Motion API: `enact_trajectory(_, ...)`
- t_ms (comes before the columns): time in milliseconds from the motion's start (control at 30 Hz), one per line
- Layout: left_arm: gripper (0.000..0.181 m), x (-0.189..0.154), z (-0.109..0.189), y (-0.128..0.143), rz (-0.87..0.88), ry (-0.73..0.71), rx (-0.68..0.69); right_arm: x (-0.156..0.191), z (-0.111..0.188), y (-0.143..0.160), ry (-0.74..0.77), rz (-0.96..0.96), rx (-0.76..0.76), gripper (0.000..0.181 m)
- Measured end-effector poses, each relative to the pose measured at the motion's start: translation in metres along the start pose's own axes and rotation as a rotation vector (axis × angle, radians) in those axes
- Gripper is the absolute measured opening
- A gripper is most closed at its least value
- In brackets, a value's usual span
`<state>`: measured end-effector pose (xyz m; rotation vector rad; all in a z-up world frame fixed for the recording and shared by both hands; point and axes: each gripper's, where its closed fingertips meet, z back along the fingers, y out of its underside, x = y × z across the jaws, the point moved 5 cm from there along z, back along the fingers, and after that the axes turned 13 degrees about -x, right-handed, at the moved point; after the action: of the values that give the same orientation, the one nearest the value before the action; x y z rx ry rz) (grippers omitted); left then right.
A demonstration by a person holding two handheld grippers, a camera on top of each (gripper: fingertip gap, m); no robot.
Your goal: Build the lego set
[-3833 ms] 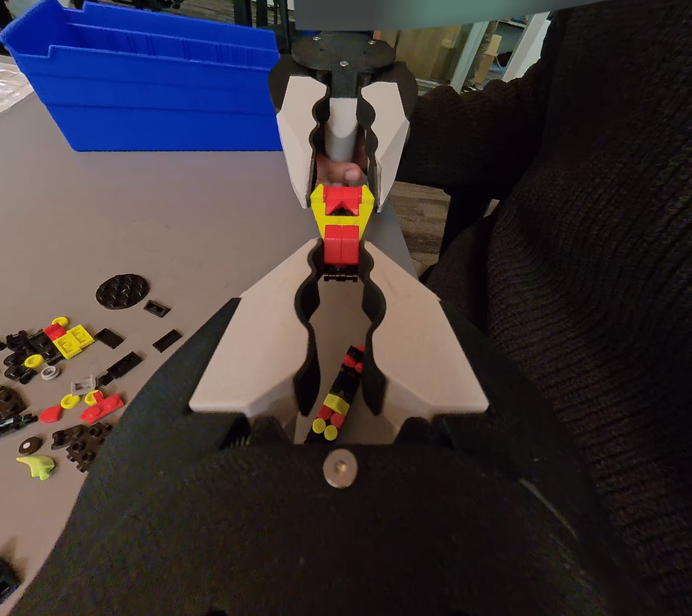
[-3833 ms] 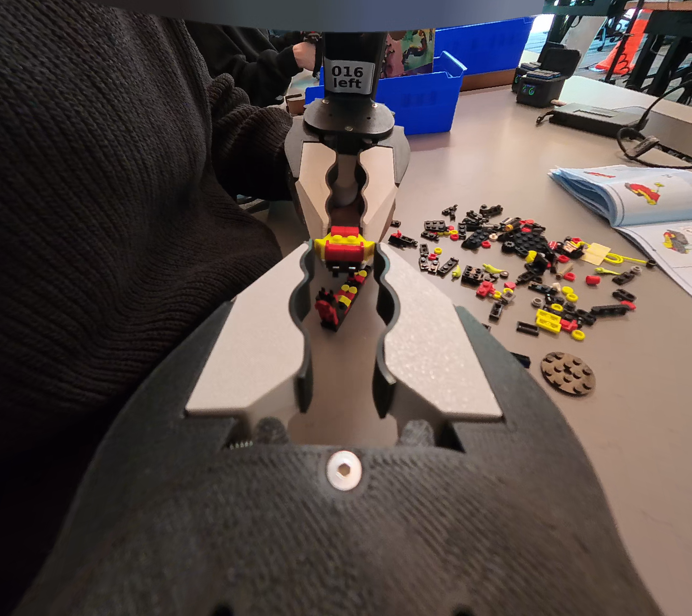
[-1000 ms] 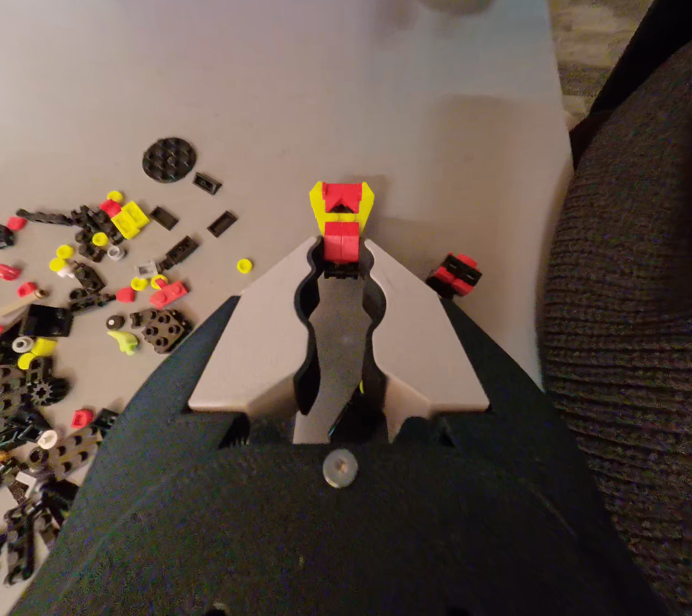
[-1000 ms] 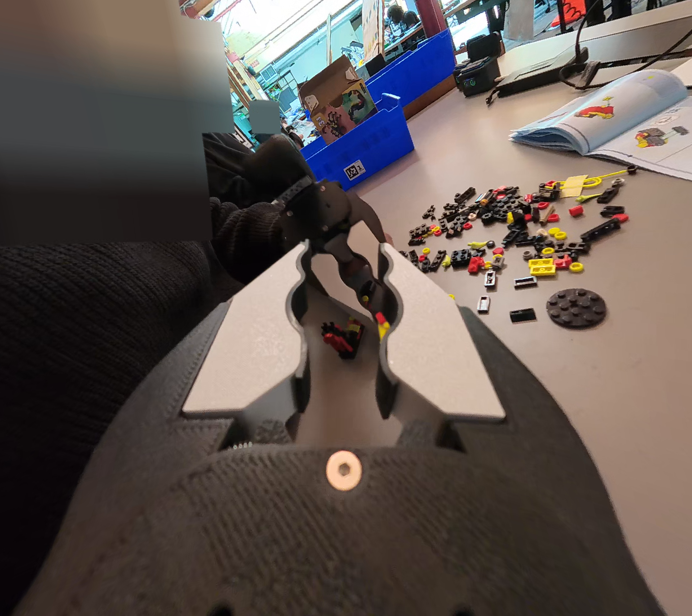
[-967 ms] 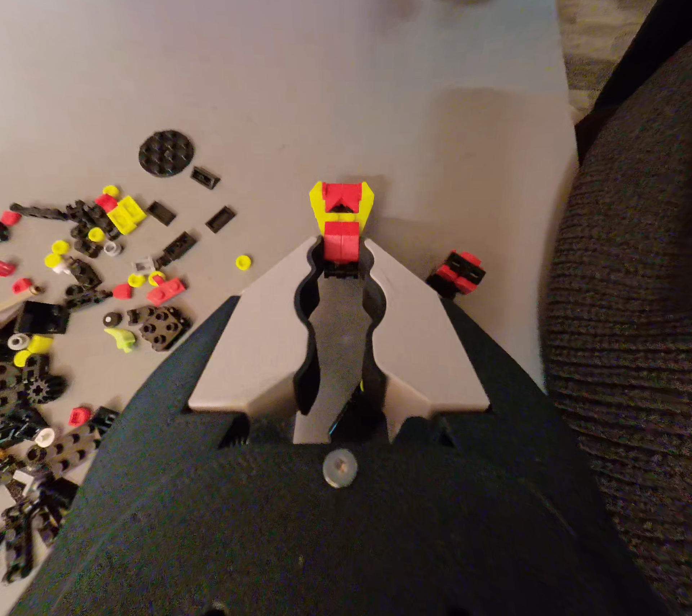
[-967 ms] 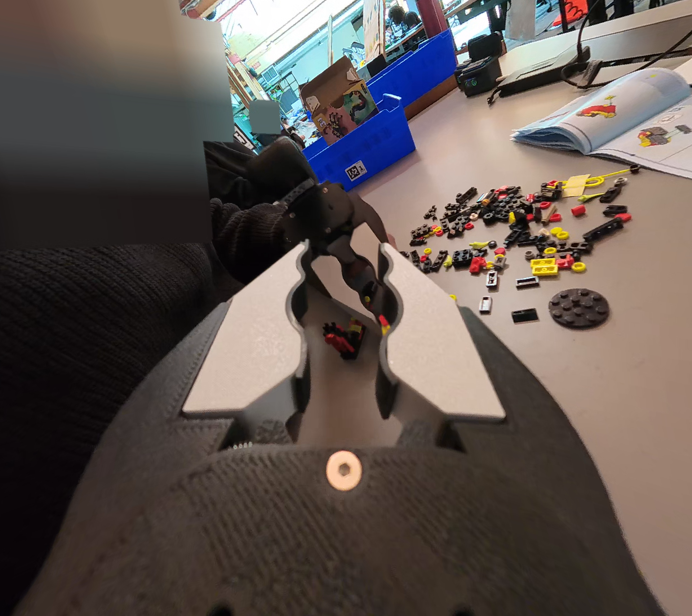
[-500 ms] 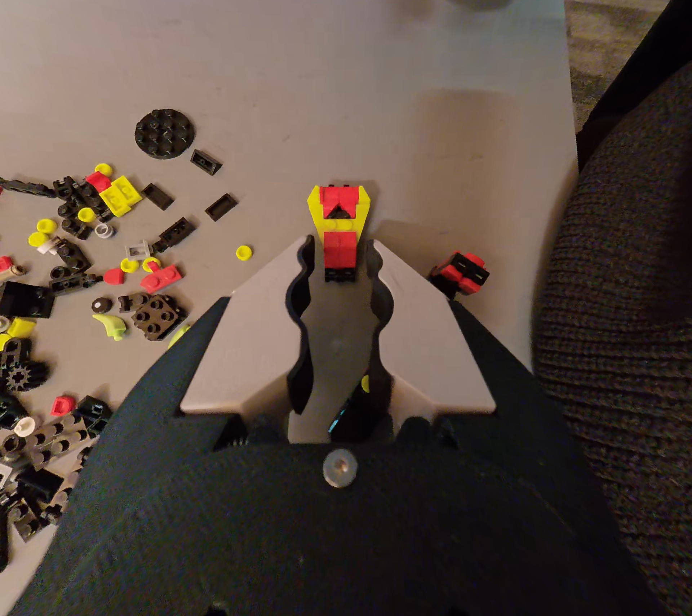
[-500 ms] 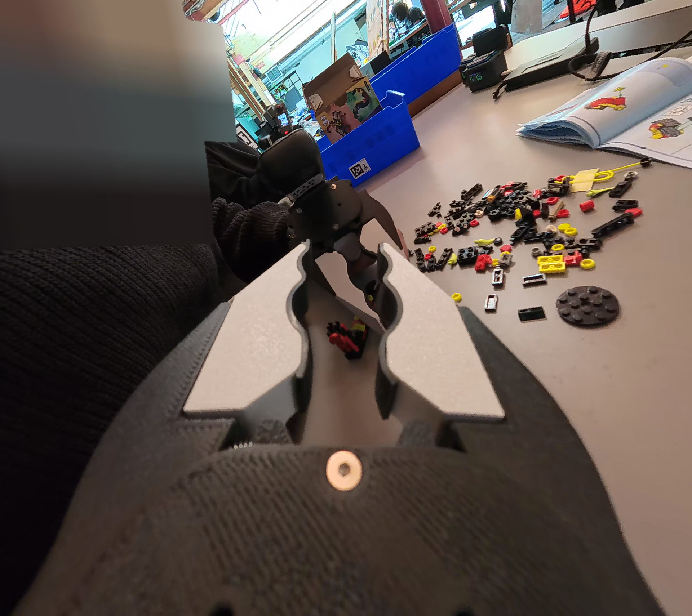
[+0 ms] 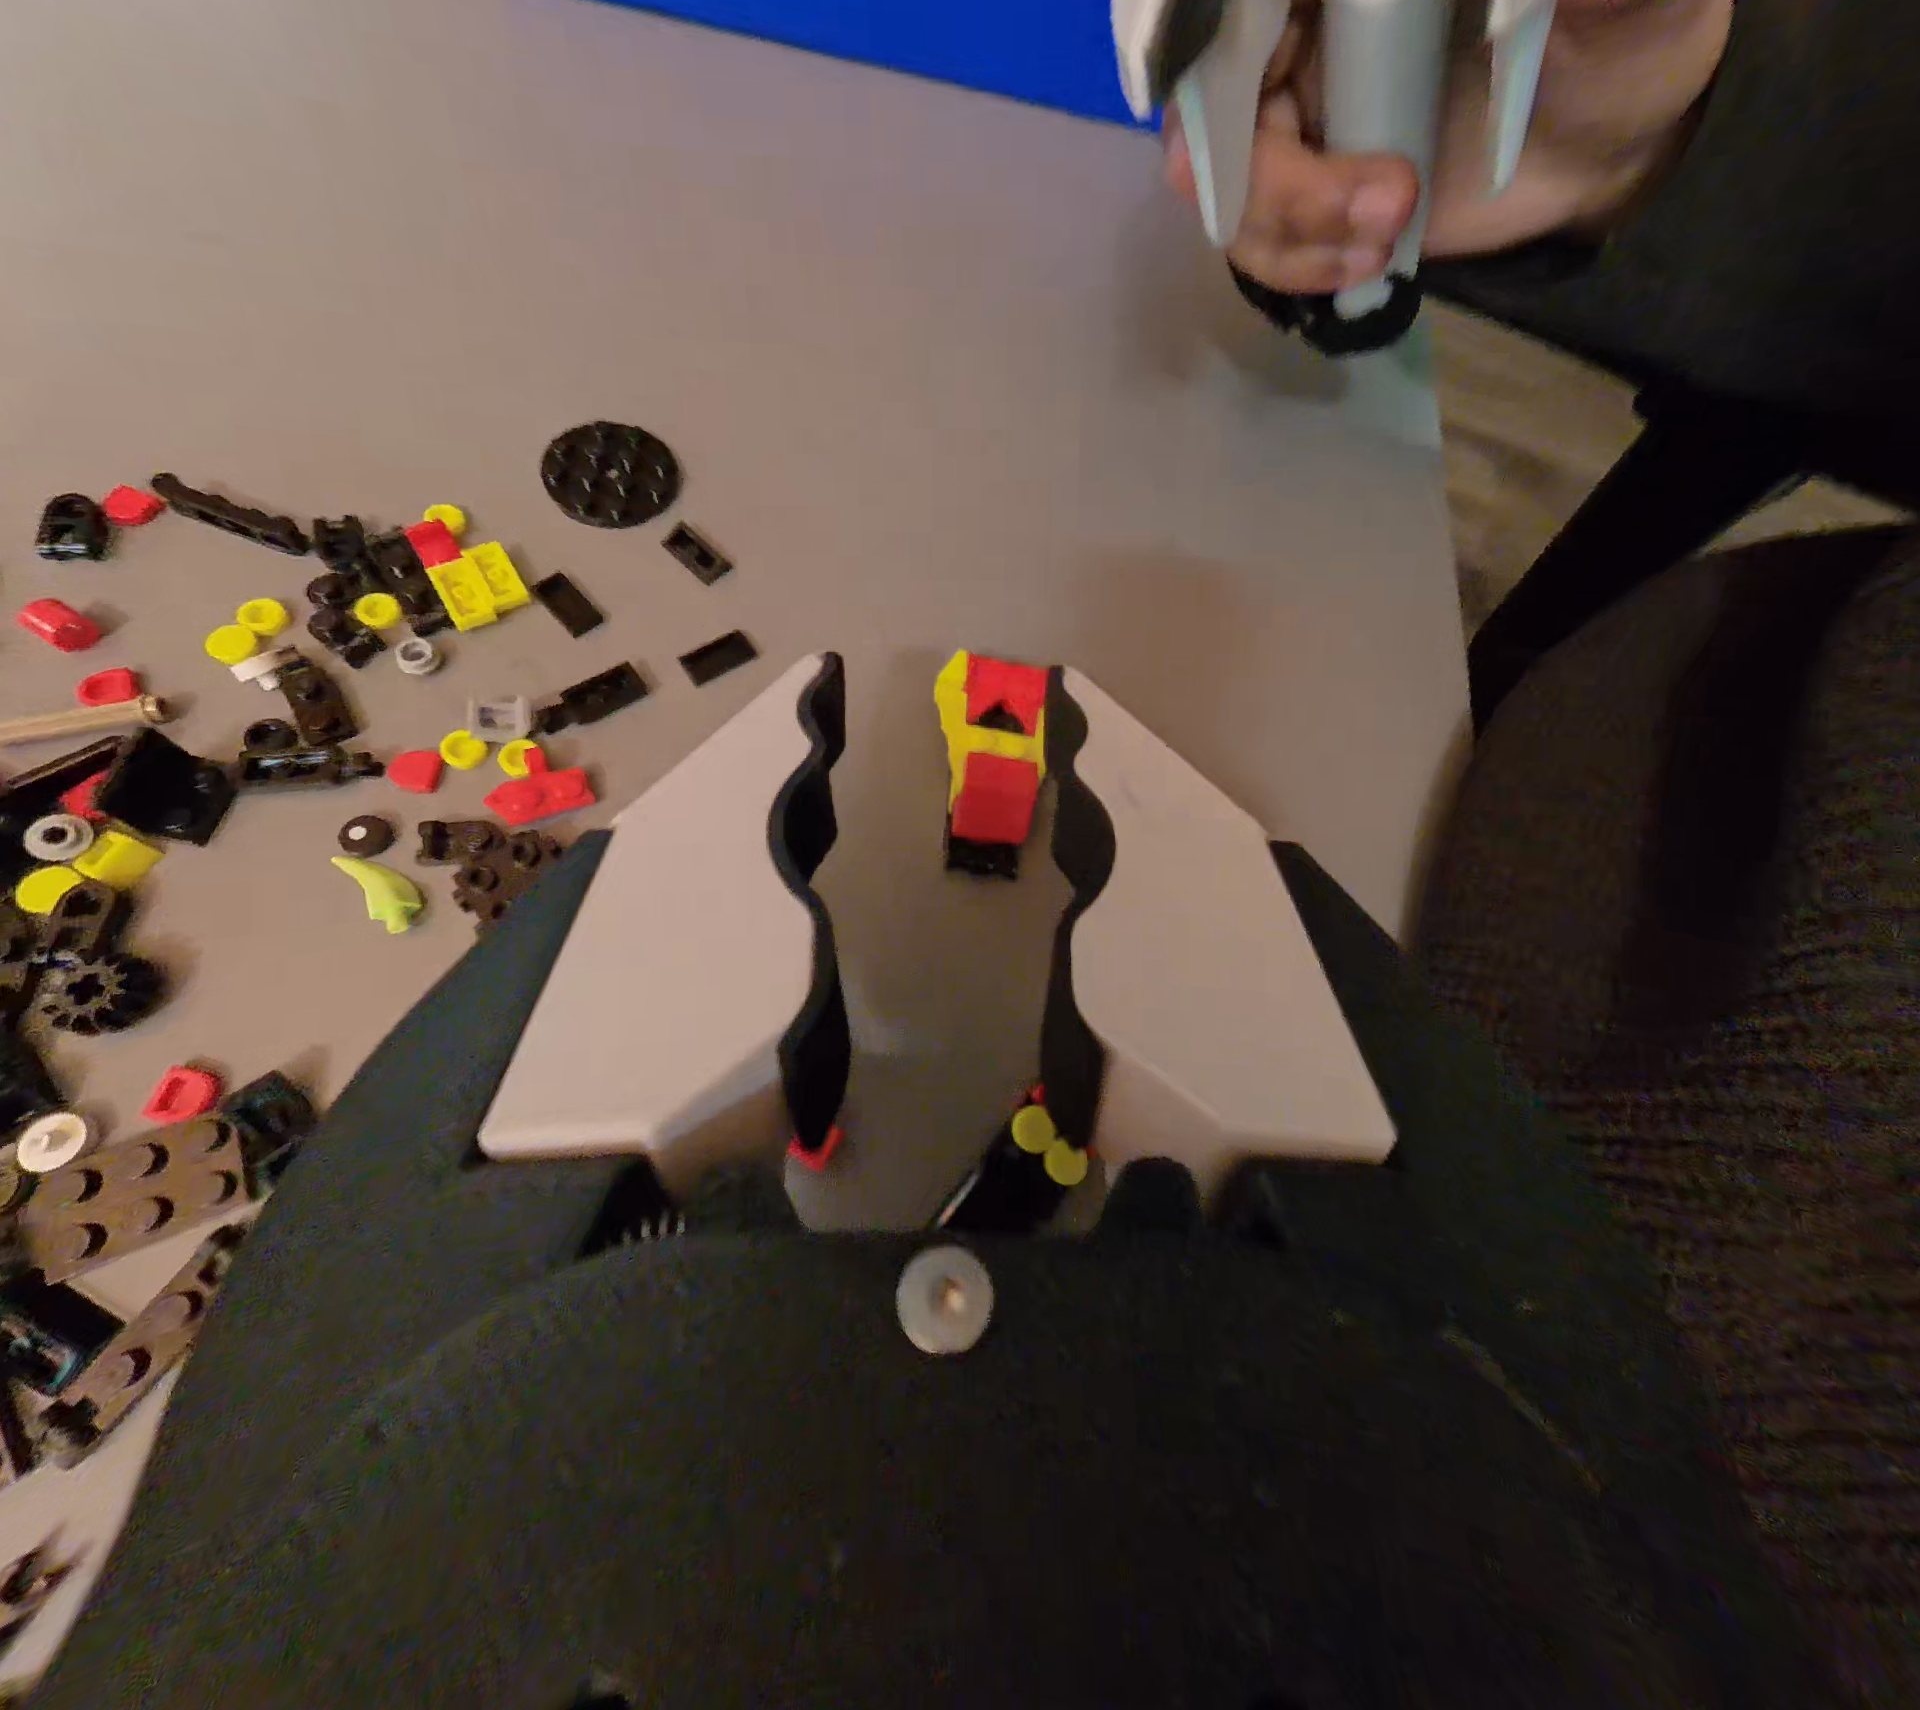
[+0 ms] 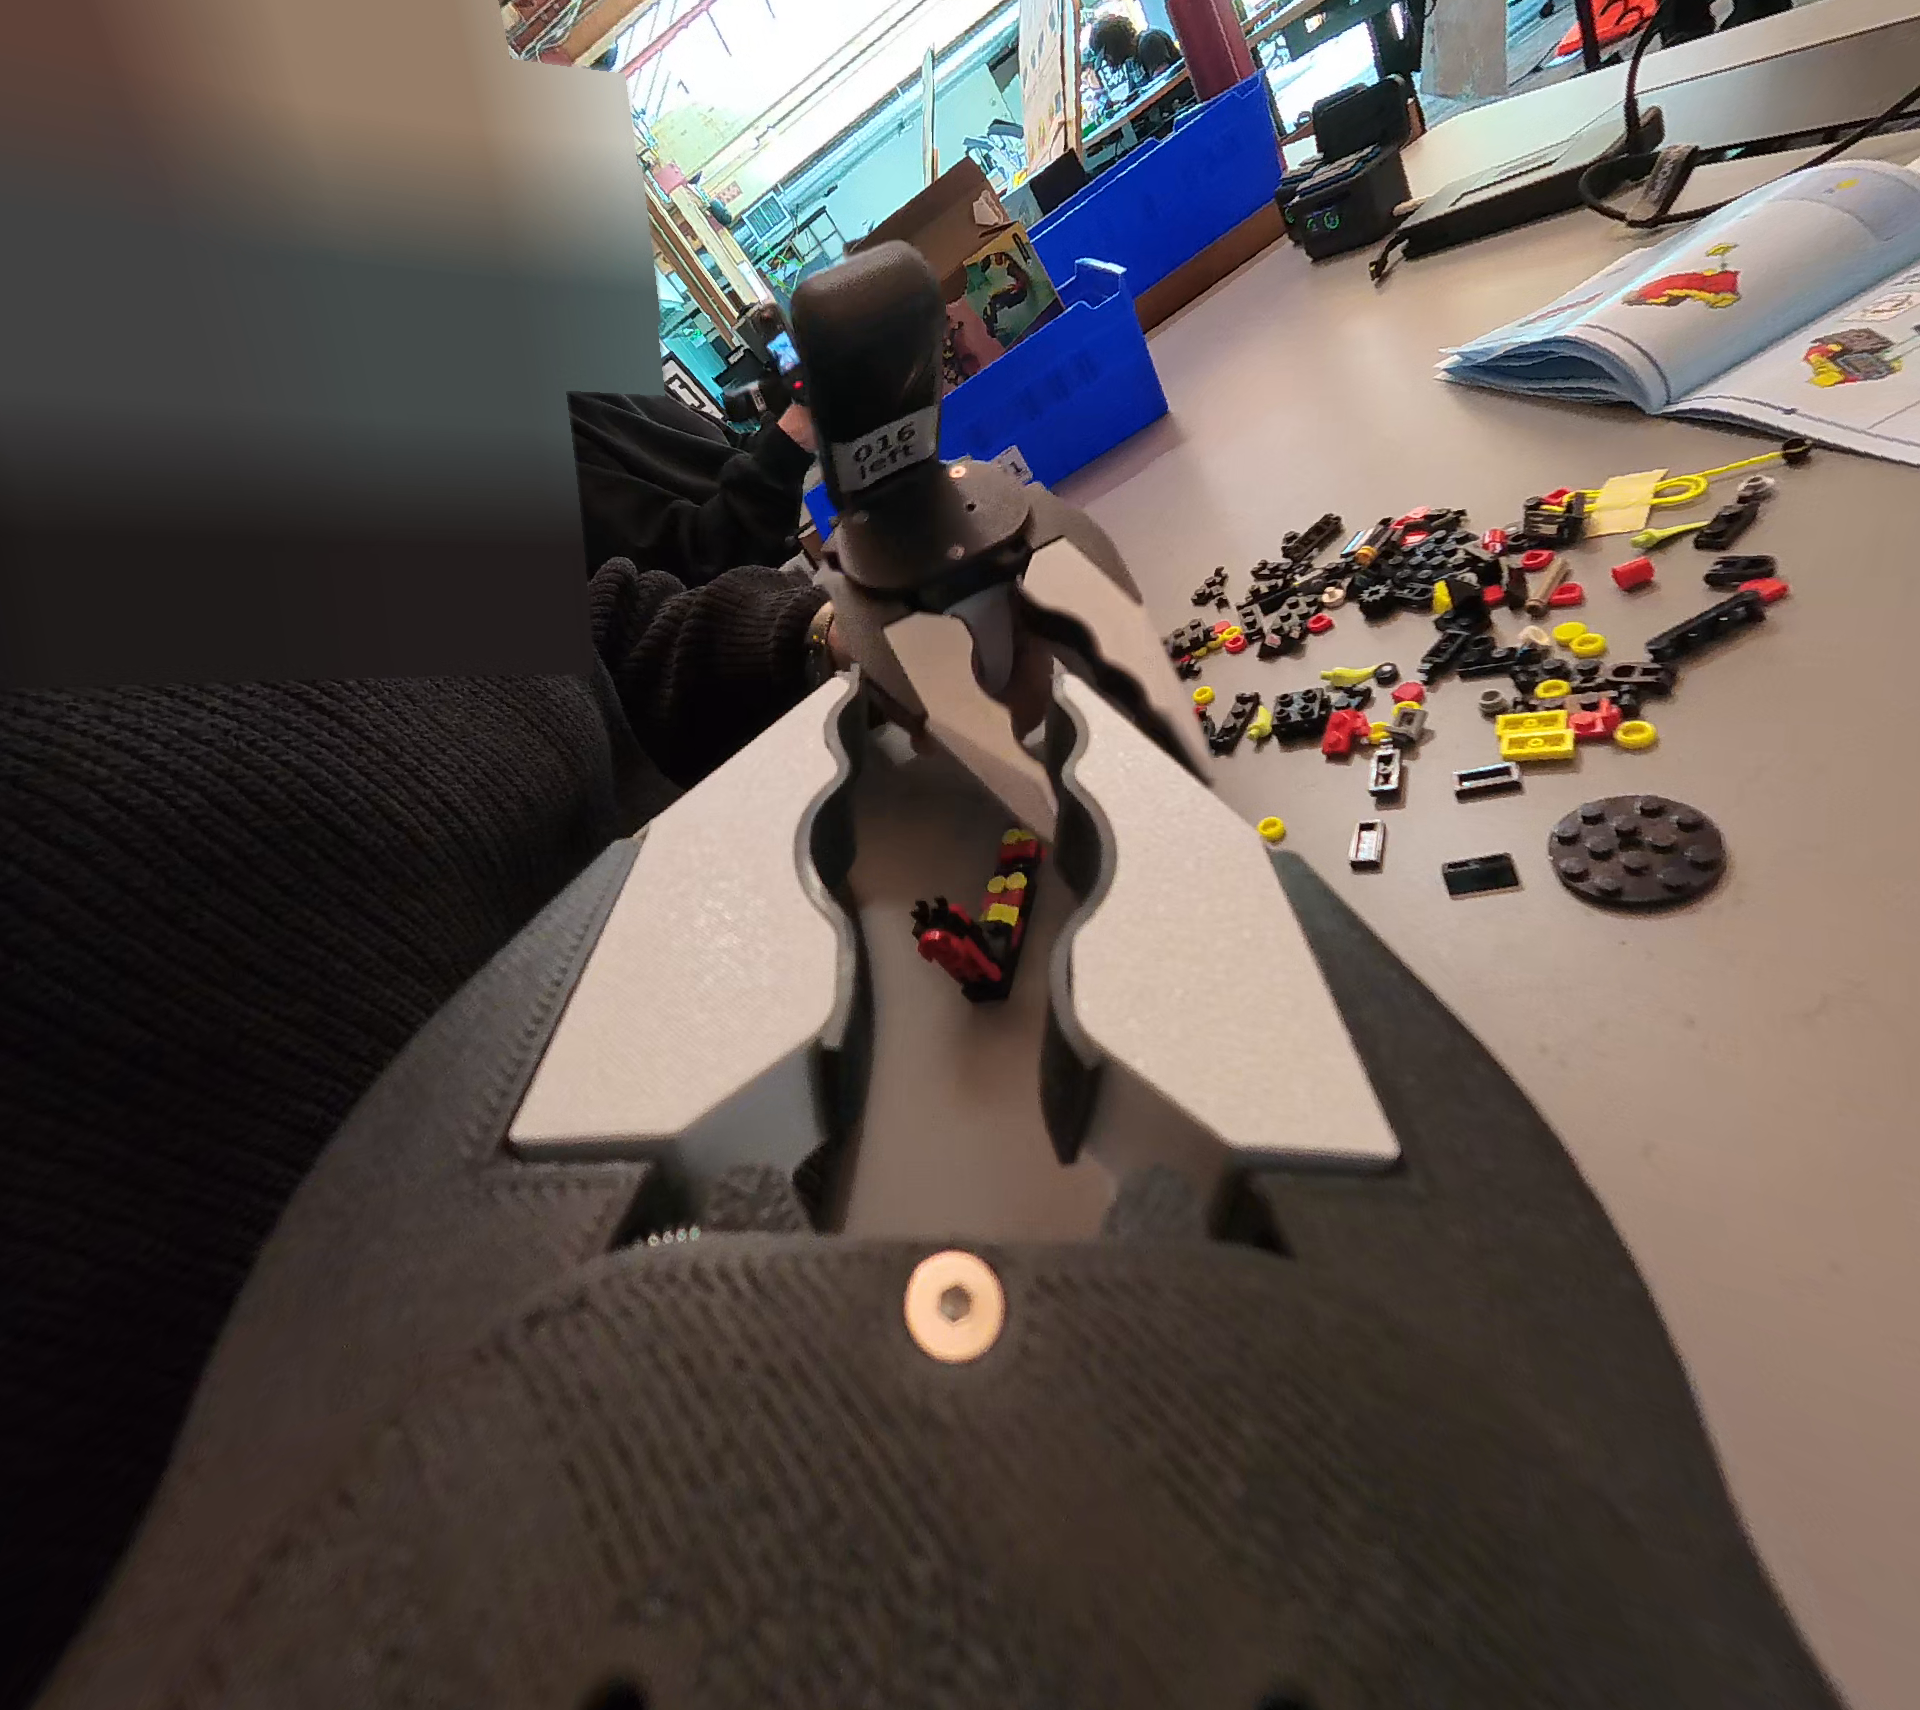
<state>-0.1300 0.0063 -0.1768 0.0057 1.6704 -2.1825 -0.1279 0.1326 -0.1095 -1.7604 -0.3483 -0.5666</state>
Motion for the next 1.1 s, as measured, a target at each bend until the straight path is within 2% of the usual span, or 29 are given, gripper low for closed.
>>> enact_trajectory(33,0.037,0.002,0.001,-0.003,0.017,-0.002,-0.026,0.000,0.000,0.000,0.000,-0.001,0.001,0.031)
enact_trajectory(300,0.037,0.010,0.005,-0.012,0.070,-0.034,-0.105,0.000,-0.001,0.001,-0.005,-0.014,-0.003,0.032)
enact_trajectory(1100,0.037,0.014,0.006,-0.013,0.084,-0.064,-0.115,0.000,-0.003,0.003,-0.005,-0.025,0.003,0.033)
